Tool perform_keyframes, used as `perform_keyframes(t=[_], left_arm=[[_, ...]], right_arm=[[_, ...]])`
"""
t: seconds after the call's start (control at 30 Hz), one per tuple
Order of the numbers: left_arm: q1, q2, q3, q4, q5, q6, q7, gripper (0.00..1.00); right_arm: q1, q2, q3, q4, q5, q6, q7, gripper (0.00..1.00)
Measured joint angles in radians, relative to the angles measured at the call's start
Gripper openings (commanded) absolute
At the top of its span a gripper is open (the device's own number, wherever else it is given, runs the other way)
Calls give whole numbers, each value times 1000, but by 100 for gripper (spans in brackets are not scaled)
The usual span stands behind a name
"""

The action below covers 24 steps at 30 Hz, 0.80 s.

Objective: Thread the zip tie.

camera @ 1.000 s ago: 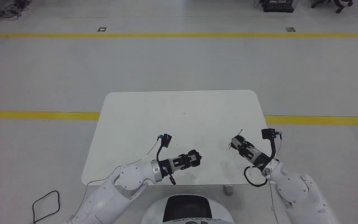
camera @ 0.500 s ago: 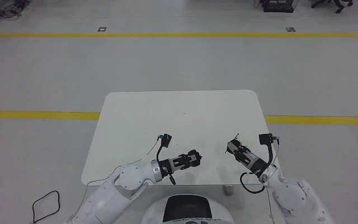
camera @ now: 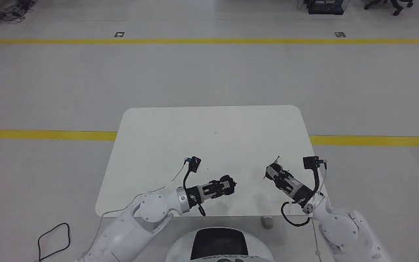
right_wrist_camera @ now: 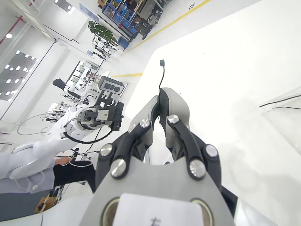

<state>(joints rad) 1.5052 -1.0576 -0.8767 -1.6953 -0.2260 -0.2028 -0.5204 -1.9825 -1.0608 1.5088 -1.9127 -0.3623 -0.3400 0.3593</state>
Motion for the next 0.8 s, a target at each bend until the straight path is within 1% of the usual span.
perform_keyframes(t=[0.2, 0.27, 0.4, 0.5, 0.7, 0.8], left_arm=[[0, 0, 0, 0, 0, 0, 0, 0], [0, 0, 0, 0, 0, 0, 0, 0], [0, 0, 0, 0, 0, 0, 0, 0], [0, 0, 0, 0, 0, 0, 0, 0], [0, 0, 0, 0, 0, 0, 0, 0], [0, 0, 0, 0, 0, 0, 0, 0]], right_arm=[[0, 0, 0, 0, 0, 0, 0, 0], [9, -2, -6, -6, -1, 1, -25, 0], [24, -5, -57, -18, -89, 0, -142, 0], [25, -3, -102, -12, -154, 0, -241, 0], [37, 15, -178, 16, -234, 0, -412, 0], [46, 31, -222, 35, -257, 0, -489, 0]])
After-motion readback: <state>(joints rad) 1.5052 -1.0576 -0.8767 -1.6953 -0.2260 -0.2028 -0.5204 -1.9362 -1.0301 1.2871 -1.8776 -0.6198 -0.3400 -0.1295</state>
